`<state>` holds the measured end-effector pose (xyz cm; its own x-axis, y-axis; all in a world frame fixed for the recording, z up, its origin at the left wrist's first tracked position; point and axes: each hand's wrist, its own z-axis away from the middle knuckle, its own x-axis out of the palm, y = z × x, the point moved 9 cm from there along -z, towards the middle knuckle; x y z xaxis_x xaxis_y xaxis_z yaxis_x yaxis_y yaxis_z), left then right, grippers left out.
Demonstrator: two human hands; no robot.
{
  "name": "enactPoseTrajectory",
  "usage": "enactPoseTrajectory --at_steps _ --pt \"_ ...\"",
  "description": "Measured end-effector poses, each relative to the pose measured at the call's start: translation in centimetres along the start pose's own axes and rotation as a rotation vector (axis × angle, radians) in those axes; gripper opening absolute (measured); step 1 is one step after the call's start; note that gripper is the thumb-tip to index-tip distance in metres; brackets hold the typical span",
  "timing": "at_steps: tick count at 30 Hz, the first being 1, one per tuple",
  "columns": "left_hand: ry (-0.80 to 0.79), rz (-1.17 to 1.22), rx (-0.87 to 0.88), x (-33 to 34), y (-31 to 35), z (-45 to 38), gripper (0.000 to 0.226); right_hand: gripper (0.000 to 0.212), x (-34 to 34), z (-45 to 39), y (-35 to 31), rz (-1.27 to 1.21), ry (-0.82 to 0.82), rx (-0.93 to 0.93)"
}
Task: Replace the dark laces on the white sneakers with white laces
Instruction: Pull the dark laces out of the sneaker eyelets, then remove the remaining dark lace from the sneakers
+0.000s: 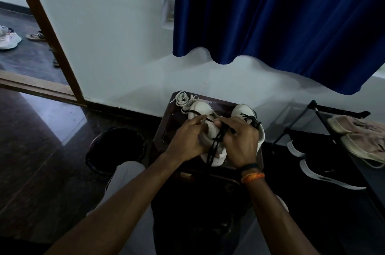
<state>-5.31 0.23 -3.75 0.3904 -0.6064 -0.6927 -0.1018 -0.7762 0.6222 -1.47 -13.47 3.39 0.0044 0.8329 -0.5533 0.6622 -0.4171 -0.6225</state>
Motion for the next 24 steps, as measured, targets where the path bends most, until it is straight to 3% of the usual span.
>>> enactPoseTrajectory --at_steps 5,8,10,12,15,21,24 --pt "0.048 -0.036 -0.025 0.1 0.0 -0.7 0.056 0.022 -2.8 2.5 -4.9 -0.064 0.039 -0.121" --pt "0.045 -0.043 0.005 0.5 0.1 -1.3 0.042 0.019 -4.6 4.0 -7.3 -0.12 0.079 -0.202" --pt "0.055 -0.037 0.043 0.4 0.1 -1.6 0.044 0.016 -5.8 4.5 -8.3 -0.119 0.123 -0.25" --pt "0.047 -0.043 0.086 0.9 0.1 -1.9 0.051 0.023 -6.7 4.1 -8.1 -0.086 0.166 -0.221" --pt "-0.036 -0.028 0.014 1.4 -0.2 -2.0 0.047 0.024 -6.8 2.5 -6.1 -0.097 0.175 -0.11" --pt "-0.111 0.137 -0.011 0.6 -1.6 -2.0 0.049 0.01 -6.4 -1.2 -4.0 -0.149 0.089 0.059" --pt "-0.123 0.123 -0.023 0.3 -1.8 -2.1 0.05 0.017 -6.7 -3.6 -4.5 -0.158 0.027 0.07"
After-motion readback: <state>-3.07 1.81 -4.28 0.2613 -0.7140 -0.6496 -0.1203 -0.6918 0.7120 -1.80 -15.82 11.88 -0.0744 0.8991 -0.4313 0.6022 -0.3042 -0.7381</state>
